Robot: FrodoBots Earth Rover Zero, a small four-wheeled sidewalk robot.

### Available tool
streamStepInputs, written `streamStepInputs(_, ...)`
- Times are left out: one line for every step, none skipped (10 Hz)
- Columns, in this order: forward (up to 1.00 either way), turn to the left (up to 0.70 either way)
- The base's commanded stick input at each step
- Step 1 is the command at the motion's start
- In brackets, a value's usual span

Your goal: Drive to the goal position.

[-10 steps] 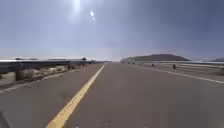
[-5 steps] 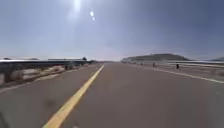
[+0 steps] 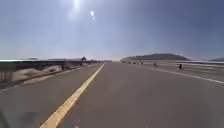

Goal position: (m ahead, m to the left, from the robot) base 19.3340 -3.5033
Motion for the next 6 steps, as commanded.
streamStepInputs(0.85, 0.0)
streamStepInputs(0.85, 0.0)
streamStepInputs(0.85, 0.0)
streamStepInputs(0.85, 0.0)
streamStepInputs(0.85, 0.0)
streamStepInputs(0.85, 0.0)
